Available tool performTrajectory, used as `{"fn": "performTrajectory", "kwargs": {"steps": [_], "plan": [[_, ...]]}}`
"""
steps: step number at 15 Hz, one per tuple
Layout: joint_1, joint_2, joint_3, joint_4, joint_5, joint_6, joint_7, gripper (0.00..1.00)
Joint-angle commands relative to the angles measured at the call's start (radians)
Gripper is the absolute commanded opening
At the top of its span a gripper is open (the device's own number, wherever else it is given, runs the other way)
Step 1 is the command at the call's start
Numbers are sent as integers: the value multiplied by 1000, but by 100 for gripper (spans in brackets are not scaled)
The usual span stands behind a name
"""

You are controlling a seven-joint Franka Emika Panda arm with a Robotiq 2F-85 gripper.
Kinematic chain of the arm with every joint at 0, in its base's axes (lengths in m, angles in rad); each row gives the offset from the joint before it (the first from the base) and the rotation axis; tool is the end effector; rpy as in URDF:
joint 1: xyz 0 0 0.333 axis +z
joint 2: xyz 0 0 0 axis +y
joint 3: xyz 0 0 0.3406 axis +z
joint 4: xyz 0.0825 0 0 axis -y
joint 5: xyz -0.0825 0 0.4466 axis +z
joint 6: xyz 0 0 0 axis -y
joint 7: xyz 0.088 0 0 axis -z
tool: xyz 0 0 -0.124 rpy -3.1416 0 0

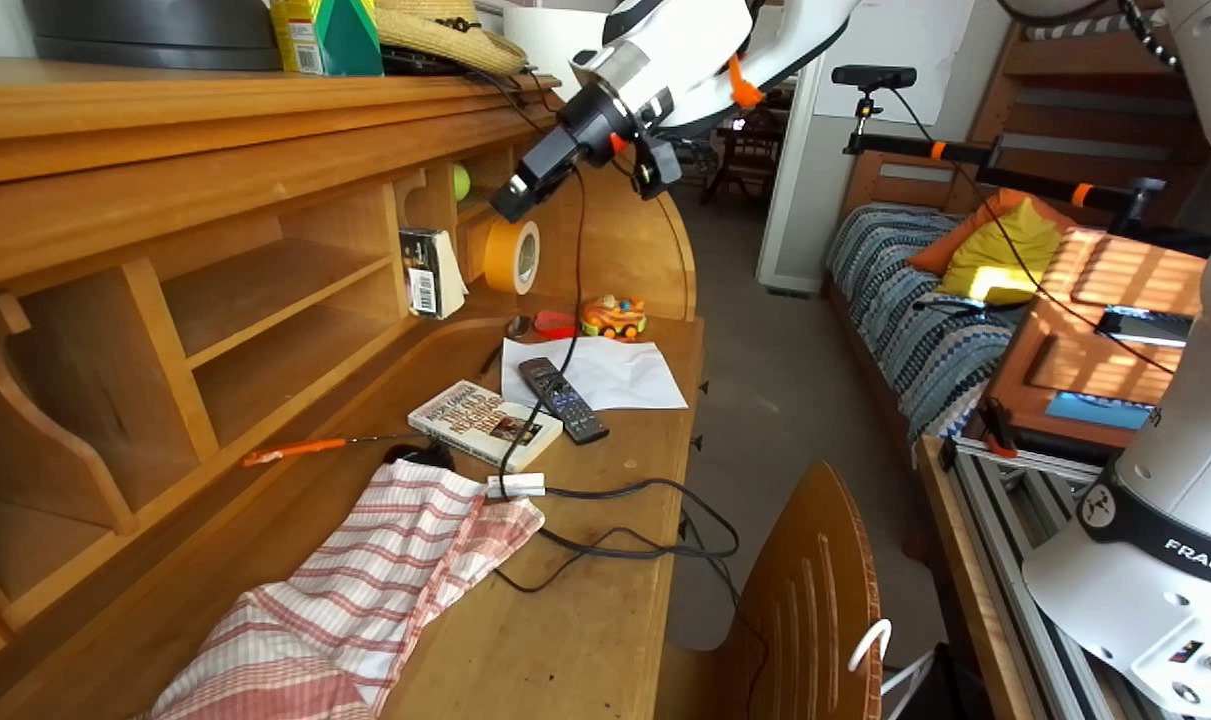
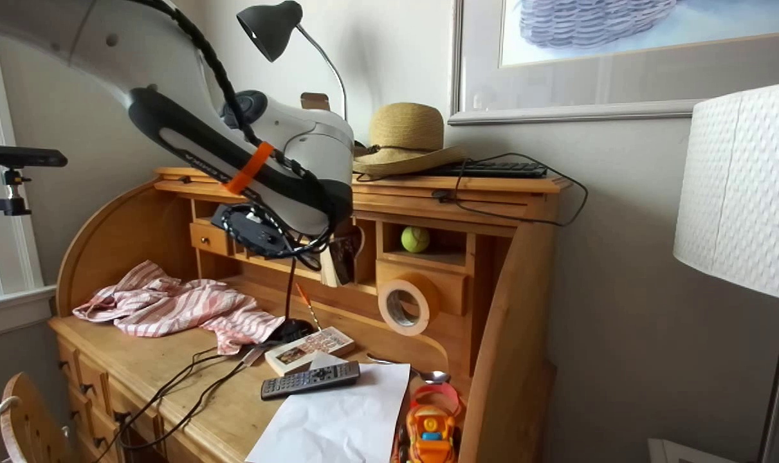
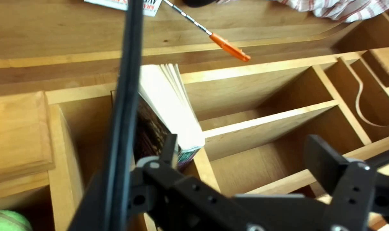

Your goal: Move the blue book to the right side of the shelf.

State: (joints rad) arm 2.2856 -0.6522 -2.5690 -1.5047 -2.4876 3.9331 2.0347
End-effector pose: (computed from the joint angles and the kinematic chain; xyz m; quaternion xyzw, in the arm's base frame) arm 0.6357 -0.1566 0.3463 -0.8997 -0.1150 -0.3484 0.2366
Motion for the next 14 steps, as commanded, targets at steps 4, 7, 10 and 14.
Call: {"fn": "performTrajectory", "kwargs": {"steps": [4,7,10,14], "plan": [[-344,278,215,-406,123,-57,-77,100],[-568,374,338,-569,341,-80,-257,100],[-652,297,448,-515,322,-67,-249,100],[-709,291,498,-531,320,-71,-264,100]]}}
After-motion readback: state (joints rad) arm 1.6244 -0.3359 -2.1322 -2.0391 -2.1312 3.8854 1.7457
